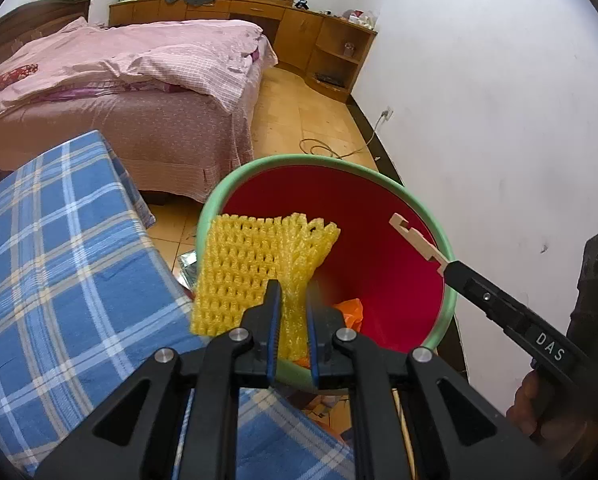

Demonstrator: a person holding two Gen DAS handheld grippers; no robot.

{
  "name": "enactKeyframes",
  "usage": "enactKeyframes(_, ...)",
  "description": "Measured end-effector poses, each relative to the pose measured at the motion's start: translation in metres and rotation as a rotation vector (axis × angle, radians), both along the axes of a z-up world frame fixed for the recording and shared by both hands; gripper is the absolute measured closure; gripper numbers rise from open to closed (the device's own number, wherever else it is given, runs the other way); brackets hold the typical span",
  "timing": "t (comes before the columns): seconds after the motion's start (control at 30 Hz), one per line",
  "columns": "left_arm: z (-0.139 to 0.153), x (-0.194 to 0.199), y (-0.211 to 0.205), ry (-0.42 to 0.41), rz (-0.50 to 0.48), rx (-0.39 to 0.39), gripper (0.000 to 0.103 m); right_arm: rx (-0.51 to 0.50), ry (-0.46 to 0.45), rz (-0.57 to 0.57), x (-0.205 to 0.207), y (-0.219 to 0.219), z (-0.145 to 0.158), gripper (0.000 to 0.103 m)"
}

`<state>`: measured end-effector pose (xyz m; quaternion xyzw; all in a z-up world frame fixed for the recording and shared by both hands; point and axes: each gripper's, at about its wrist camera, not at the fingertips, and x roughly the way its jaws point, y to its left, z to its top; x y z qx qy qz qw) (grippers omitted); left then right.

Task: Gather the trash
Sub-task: 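Carry the foam net and wooden stick over the red bin, then open both tools to drop the net and stick into the bin, then withdraw both tools from the bin back over the table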

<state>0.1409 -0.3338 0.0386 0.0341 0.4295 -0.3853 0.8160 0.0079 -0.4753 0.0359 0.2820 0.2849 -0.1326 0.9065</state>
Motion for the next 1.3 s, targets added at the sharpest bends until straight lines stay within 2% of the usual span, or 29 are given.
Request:
enactKeyframes(0.27, -0.005, -0.002, -0.008, -0.005, -0.037, -0.008, 0.092, 0.012, 0.012, 0.000, 0.005, -0.005, -0.005, 0.093)
enactKeyframes(0.33, -0.005, -0.003, -0.009, -0.006, -0.042, -0.002, 0.083, 0.013, 0.013, 0.001, 0.005, -0.005, -0.005, 0.093)
enactKeyframes(0.4, -0.005, -0.004, -0.009, -0.015, -0.031, 0.009, 0.066, 0.011, 0.014, 0.003, 0.006, -0.004, -0.005, 0.092)
enactKeyframes(0.43, -0.005, -0.004, -0.009, -0.018, -0.026, 0.013, 0.064, 0.008, 0.016, 0.005, 0.006, -0.004, -0.005, 0.091)
enactKeyframes(0.77, -0.003, -0.007, -0.002, -0.012, -0.009, 0.030, 0.064, 0.008, 0.024, 0.008, 0.006, 0.000, -0.005, 0.089)
enactKeyframes(0.9, 0.003, -0.008, 0.008, -0.015, 0.012, 0.024, 0.064, 0.005, 0.019, 0.017, 0.005, 0.003, 0.000, 0.074)
enactKeyframes(1.07, 0.011, -0.004, 0.031, -0.028, 0.054, 0.028, 0.064, -0.001, 0.008, 0.038, 0.008, 0.014, 0.005, 0.070)
enactKeyframes(1.2, 0.017, 0.000, 0.053, -0.040, 0.099, 0.032, 0.064, -0.008, -0.005, 0.061, 0.012, 0.026, 0.011, 0.057)
enactKeyframes(1.3, 0.019, 0.005, 0.070, -0.040, 0.139, 0.029, 0.064, -0.017, -0.010, 0.080, 0.016, 0.036, 0.016, 0.056)
